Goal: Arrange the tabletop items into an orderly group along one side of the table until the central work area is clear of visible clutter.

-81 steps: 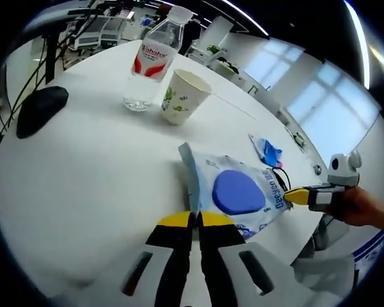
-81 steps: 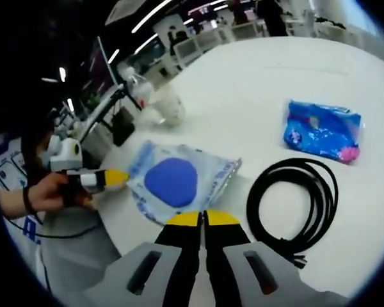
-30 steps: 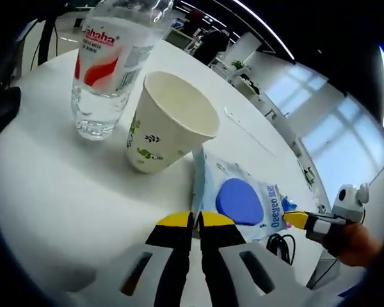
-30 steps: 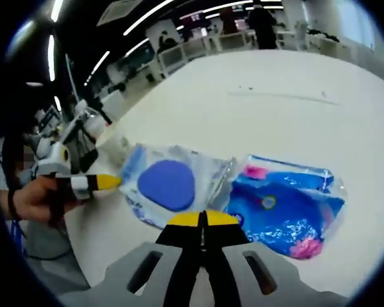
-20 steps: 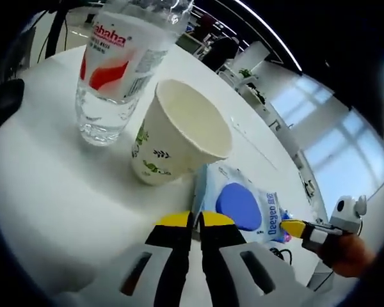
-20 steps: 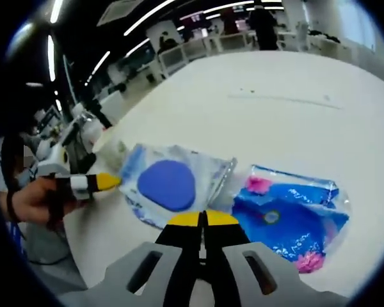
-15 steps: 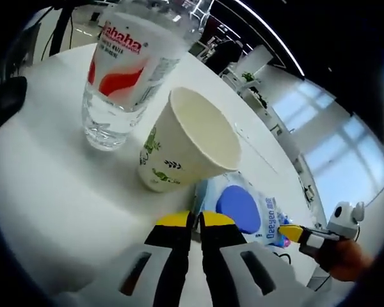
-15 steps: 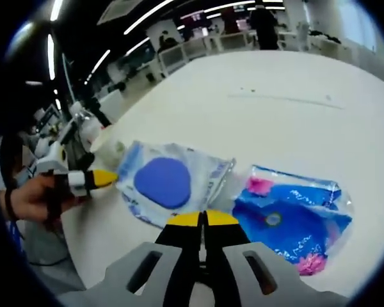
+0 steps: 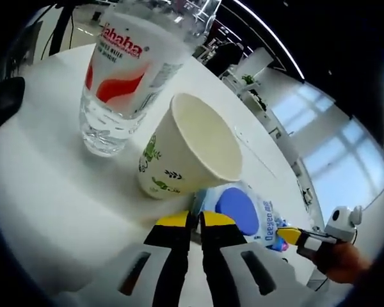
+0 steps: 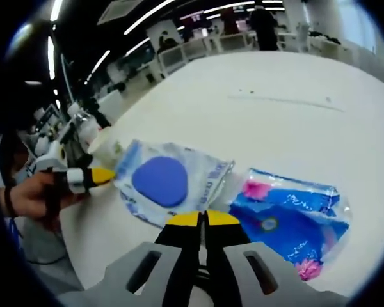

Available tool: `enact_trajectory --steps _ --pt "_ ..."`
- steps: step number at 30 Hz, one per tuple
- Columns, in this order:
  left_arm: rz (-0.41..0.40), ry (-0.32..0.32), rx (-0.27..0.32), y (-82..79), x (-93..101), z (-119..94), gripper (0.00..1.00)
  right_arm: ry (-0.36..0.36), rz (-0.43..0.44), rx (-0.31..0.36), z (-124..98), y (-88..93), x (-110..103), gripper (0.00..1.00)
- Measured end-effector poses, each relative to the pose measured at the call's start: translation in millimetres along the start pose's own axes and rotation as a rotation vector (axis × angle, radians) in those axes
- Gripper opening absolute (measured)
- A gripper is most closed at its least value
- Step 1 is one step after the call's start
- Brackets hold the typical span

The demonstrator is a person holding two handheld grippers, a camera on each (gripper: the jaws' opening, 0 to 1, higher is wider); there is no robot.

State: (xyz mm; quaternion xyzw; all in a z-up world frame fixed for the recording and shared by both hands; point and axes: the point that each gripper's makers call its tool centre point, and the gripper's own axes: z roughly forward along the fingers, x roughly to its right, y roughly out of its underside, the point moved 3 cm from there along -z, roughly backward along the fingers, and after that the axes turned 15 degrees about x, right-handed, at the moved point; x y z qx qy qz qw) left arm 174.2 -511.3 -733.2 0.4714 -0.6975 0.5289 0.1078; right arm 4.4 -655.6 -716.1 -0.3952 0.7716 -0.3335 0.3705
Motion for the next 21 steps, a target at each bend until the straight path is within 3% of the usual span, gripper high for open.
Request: enact_trajectory --steps 12,16,21 --pt "0.038 0.049 0.009 -4.1 0.5 -20.1 0.07 -0.008 -0.04 0.023 -22.0 2.3 4.2 0.06" --pt "0.084 0.063 -0.004 0.6 0.7 -26.9 0.07 -0.003 -0.036 0.032 -29.6 5.2 10.2 0.06" --pt "0.077 0.051 -0.016 8.5 -4.5 -28.0 0.04 0.0 -0.013 0.034 -35.2 12.1 9.6 0.05"
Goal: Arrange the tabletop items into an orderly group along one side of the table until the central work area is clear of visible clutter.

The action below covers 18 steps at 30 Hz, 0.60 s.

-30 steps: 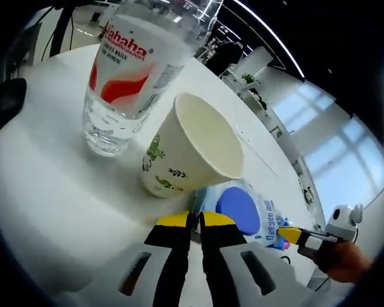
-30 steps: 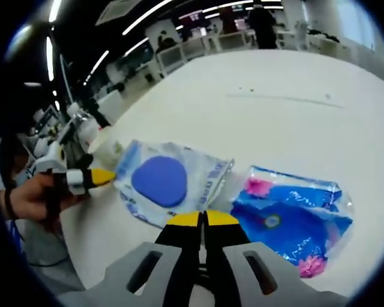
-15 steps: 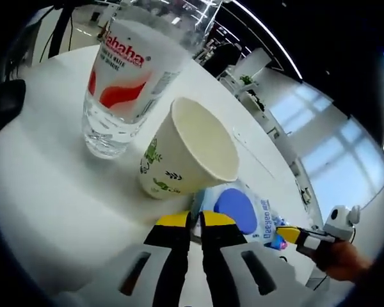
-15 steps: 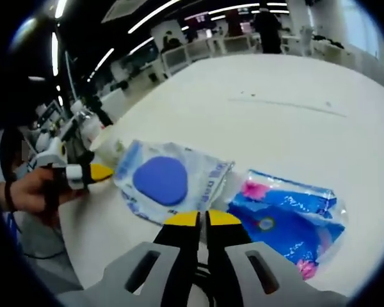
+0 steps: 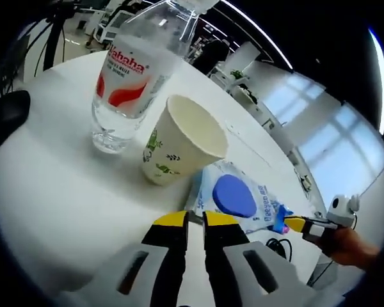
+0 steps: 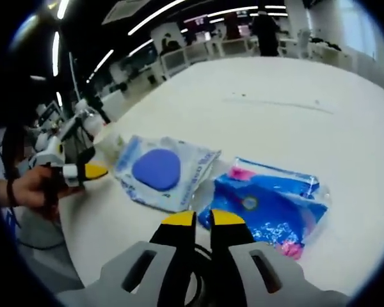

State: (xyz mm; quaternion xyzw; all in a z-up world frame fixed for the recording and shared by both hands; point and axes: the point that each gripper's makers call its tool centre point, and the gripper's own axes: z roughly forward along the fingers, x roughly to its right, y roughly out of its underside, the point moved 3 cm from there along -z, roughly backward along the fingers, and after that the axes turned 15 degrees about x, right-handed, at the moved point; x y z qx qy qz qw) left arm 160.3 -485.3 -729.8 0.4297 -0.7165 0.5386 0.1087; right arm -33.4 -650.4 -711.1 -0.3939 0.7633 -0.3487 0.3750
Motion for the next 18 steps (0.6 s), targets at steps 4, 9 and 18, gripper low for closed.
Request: enact_trajectory --steps 4,9,18 --pt "-0.005 -0.02 -0.009 3.4 -2.3 2.0 0.0 -0.011 0.031 0.007 3.2 4.0 -7.4 0.06" --pt "-0.019 -0.031 -0.005 0.7 -2.4 6.6 0.0 -0.028 0.045 0.015 9.6 4.7 -19.1 0.05" --pt "-0.041 -0.022 0.036 1.4 8.6 -5.4 0.0 -0.028 0.059 0.022 5.8 7.1 -14.7 0.05"
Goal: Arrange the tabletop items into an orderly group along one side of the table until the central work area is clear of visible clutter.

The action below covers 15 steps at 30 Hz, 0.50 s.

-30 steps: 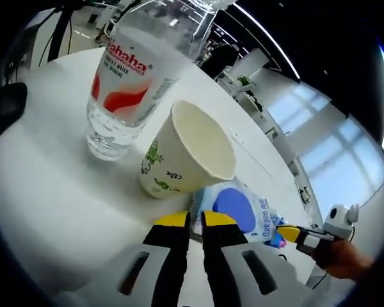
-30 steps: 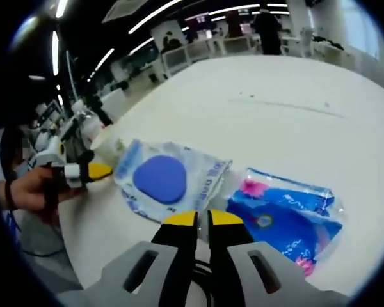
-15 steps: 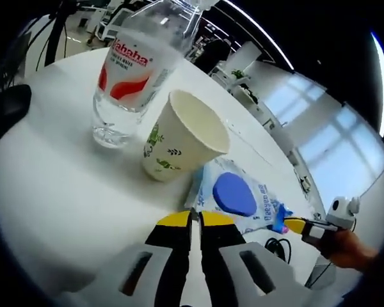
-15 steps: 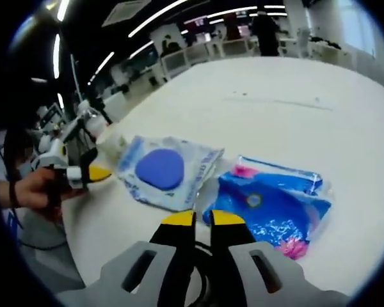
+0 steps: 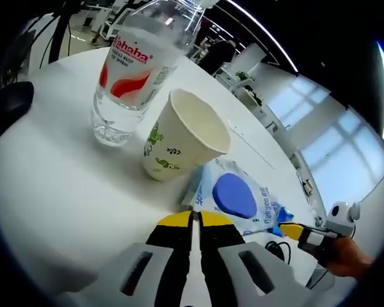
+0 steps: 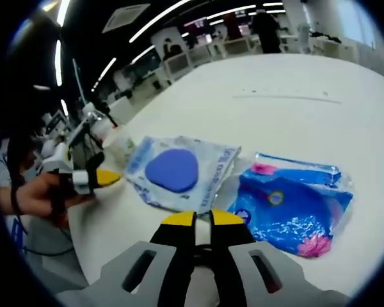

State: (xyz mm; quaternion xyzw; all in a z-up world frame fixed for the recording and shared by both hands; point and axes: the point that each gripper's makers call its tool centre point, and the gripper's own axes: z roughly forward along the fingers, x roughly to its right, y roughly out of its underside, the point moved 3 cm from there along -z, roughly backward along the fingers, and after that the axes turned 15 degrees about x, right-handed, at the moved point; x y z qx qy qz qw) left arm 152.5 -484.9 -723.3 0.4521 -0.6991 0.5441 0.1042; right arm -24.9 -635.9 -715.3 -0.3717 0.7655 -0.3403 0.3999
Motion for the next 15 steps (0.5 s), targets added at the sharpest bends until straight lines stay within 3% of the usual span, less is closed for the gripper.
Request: enact_trajectory --steps 7,15 --pt "0.022 0.049 0.003 12.3 21.9 -5.9 0.03 0.063 -0.004 0.03 -25.6 -3.6 25.6 0.04" --pt "0.084 0.16 -0.07 42.7 60.3 -4.8 0.07 0.183 0.033 0.078 -58.4 -4.8 63.1 0.02"
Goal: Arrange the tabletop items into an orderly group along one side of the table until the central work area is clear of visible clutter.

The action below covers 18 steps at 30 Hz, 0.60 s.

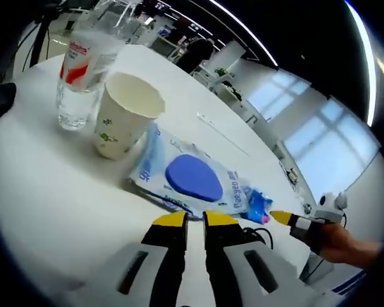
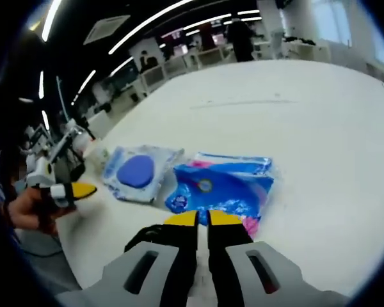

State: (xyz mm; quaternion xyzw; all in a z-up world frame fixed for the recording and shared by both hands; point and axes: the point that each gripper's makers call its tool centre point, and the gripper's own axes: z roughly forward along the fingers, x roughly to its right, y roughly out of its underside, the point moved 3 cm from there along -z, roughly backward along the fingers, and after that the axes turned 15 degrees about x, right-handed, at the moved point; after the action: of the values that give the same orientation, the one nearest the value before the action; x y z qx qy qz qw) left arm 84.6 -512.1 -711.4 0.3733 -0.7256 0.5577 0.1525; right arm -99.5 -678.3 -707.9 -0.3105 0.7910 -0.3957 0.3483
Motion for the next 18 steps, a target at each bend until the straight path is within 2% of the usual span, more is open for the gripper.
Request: enact_trajectory --steps 3,4,7,10,13,18 --pt "0.041 0.04 -0.032 10.0 13.5 1.1 0.1 0.044 0.056 0.07 -6.1 -8.4 11.9 0.02" --pt "0.064 0.061 -0.051 15.5 20.1 1.5 0.11 0.061 0.057 0.072 -9.1 -8.6 17.7 0.02" --pt "0.116 0.102 -0.096 28.3 33.4 1.9 0.15 0.101 0.053 0.063 -11.2 -5.9 30.4 0.04" --pt "0.178 0.136 -0.137 38.9 44.2 3.5 0.17 0.124 0.064 0.042 -8.5 -0.4 38.8 0.11" --pt "0.2 0.141 -0.151 44.6 48.8 3.1 0.19 0.125 0.07 0.025 -4.2 3.8 40.6 0.13" --pt "0.219 0.148 -0.165 48.9 53.0 3.3 0.2 0.122 0.104 0.018 7.5 5.9 40.7 0.11"
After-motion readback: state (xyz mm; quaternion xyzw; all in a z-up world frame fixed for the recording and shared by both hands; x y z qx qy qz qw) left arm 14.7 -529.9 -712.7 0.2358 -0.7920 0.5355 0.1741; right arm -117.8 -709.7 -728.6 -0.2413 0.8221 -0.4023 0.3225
